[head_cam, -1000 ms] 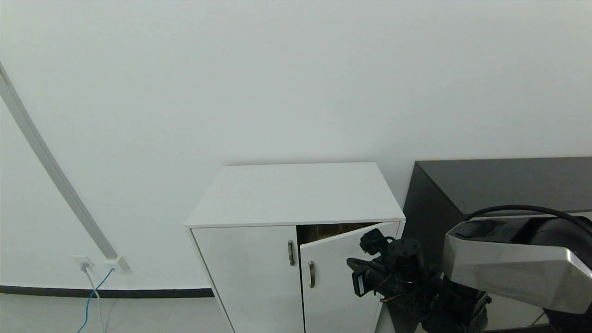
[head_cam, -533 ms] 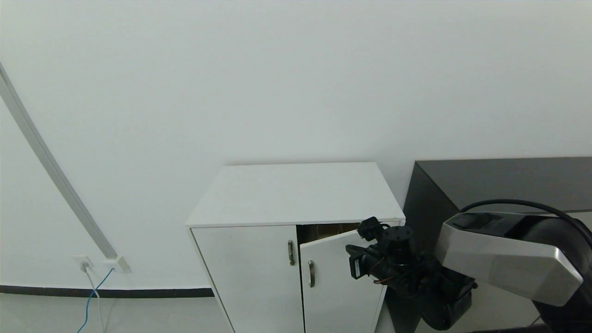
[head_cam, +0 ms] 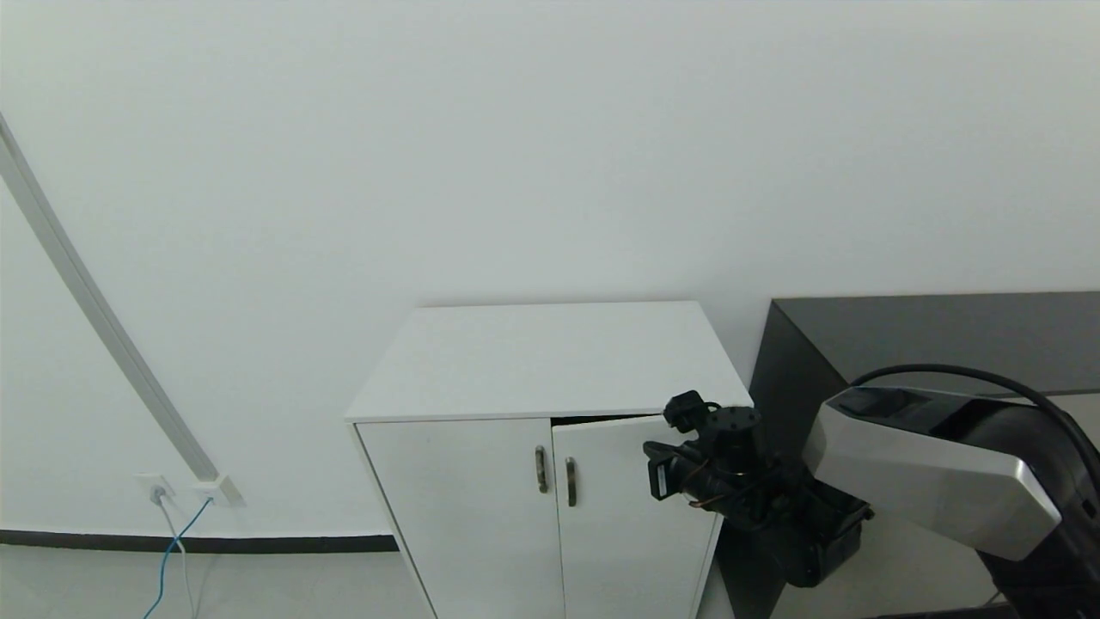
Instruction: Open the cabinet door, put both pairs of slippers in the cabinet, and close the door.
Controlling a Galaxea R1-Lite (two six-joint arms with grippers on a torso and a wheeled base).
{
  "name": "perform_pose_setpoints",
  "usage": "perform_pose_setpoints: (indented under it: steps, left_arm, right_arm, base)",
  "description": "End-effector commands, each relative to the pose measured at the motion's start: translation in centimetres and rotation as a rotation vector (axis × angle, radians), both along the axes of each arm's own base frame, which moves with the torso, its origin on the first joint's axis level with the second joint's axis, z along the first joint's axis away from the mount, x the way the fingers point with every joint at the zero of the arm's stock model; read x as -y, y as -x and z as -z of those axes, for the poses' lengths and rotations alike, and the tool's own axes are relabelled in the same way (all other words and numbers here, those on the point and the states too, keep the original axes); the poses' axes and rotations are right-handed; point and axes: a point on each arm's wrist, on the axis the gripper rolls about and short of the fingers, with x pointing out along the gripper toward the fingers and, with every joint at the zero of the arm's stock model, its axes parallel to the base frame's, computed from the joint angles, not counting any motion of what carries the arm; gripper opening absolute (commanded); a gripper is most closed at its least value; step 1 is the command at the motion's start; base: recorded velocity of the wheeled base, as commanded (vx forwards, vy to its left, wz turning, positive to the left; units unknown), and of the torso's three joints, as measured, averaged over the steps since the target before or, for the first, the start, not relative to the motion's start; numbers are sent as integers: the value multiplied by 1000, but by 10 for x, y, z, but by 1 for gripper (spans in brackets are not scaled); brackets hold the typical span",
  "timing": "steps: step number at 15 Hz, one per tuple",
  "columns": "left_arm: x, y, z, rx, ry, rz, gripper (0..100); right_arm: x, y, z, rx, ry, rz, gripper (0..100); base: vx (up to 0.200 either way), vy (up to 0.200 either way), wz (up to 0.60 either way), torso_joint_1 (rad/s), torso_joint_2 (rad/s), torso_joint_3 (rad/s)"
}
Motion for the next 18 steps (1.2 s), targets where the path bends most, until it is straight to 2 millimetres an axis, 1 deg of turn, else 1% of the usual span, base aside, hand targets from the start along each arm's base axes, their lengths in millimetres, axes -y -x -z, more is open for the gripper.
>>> perform_pose_setpoints:
  steps: [1, 14, 18]
  left_arm:
    - [0, 0, 0, -1, 0, 0, 0]
    - [0, 0, 0, 1, 2, 0, 0]
    - [0, 0, 0, -1, 2, 0, 0]
  right_arm:
    - [2, -3, 1, 1, -1, 7, 0]
    - [8, -11, 1, 12, -7, 30, 0]
    - [8, -12, 0, 12, -7, 30, 0]
  base:
    - [0, 0, 0, 0, 0, 0]
    - [0, 0, 0, 0, 0, 0]
    - [0, 0, 0, 0, 0, 0]
